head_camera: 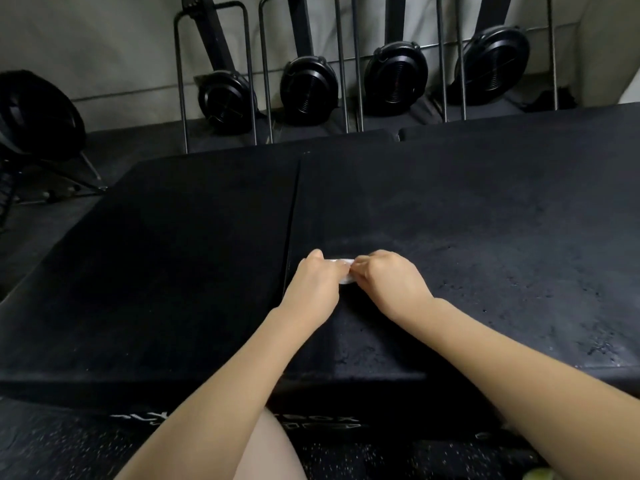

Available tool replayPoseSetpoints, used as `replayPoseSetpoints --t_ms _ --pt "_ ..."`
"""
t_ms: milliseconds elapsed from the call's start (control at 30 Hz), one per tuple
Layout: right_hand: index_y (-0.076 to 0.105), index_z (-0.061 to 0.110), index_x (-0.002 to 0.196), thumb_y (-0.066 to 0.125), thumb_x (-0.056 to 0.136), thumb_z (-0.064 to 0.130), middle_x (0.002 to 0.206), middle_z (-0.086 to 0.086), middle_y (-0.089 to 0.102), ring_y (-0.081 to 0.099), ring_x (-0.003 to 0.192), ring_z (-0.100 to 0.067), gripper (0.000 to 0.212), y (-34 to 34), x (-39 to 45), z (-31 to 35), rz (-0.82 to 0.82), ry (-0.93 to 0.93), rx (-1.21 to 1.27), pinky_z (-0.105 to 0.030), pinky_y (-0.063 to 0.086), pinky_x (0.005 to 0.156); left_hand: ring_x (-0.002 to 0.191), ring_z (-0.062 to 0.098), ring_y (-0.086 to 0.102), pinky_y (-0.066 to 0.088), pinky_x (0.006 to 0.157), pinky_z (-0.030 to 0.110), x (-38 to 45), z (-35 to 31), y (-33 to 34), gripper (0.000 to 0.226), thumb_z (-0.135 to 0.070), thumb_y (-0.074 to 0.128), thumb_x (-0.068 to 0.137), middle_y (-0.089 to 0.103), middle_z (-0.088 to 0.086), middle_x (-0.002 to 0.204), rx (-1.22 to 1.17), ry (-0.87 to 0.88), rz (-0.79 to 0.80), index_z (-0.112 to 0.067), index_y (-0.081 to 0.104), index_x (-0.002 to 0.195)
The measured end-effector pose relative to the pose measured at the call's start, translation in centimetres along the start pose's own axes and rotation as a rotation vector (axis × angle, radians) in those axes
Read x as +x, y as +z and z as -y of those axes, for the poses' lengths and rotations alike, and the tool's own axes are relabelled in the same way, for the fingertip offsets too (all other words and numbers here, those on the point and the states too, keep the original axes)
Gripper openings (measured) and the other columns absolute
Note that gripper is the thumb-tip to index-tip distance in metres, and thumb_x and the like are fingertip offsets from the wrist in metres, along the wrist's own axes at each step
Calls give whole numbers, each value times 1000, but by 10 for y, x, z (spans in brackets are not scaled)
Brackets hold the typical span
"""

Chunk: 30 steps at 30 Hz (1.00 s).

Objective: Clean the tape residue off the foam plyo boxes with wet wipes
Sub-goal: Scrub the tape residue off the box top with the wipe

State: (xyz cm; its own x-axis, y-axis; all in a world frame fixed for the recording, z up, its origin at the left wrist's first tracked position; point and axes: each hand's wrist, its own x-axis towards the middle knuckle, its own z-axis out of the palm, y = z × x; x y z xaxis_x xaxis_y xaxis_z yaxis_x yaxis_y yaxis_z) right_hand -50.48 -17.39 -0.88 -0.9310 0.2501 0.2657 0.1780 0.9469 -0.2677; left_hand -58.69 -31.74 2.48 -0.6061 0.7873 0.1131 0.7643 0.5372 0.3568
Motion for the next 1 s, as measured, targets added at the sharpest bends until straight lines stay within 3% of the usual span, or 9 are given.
replayPoseSetpoints --t_ms 133,233,367,467,600,700,767,867,1000 --pt "75 28 101 42 101 53 89 2 69 56 78 -19 41 8 -1 -5 56 71 -47 -33 52 71 94 25 58 46 76 29 4 2 6 43 -4 48 93 57 2 104 74 12 -8 -32 66 121" --pt "74 40 113 23 93 68 87 3 70 55 73 -19 61 3 -28 1 93 39 36 -34 52 69 73 15 46 36 59 23 -27 -4 4 38 -6 49 94 39 -6 88 67 19 7 -33 64 114" --pt "70 43 115 24 96 50 88 8 68 50 73 -17 50 1 -82 17 83 -11 15 -32 49 64 62 9 34 27 51 19 -88 -17 4 33 -11 47 94 26 -7 78 9 54 -25 -40 52 110" --pt "70 28 84 38 94 34 76 12 64 46 68 -14 34 -6 -113 28 -18 -86 33 -29 44 56 63 6 30 21 48 18 -118 -23 12 39 -6 48 92 28 -7 78 74 80 -35 -36 52 115" --pt "62 22 69 47 94 26 67 13 58 44 65 -12 29 -10 -116 34 -111 -124 50 -23 35 54 92 25 54 39 72 26 -116 -21 18 38 -3 49 92 57 6 105 64 111 -6 -25 58 122" --pt "64 21 71 64 93 17 68 12 57 45 67 -12 22 -3 -94 26 -110 -99 34 -24 39 56 97 30 55 41 76 30 -92 -18 13 37 -3 49 94 57 10 111 65 47 -16 -23 61 122" --pt "69 24 82 62 96 21 77 10 62 50 74 -15 16 -1 -72 22 -70 -49 16 -27 40 59 100 30 56 43 77 30 -74 -20 9 36 -2 49 93 57 10 110 40 -7 -10 -23 63 119" --pt "72 29 100 50 101 33 93 3 66 55 84 -19 23 1 -50 21 16 68 23 -26 35 66 93 28 54 38 67 25 -59 -29 3 35 -7 47 96 46 6 99 33 -55 -10 -27 66 117" --pt "69 25 84 56 97 25 76 2 62 51 70 -20 18 -5 -72 29 -39 16 69 -31 38 59 75 15 38 24 52 16 -85 -44 -6 44 -13 45 100 28 -6 82 54 -12 -26 -40 60 131"
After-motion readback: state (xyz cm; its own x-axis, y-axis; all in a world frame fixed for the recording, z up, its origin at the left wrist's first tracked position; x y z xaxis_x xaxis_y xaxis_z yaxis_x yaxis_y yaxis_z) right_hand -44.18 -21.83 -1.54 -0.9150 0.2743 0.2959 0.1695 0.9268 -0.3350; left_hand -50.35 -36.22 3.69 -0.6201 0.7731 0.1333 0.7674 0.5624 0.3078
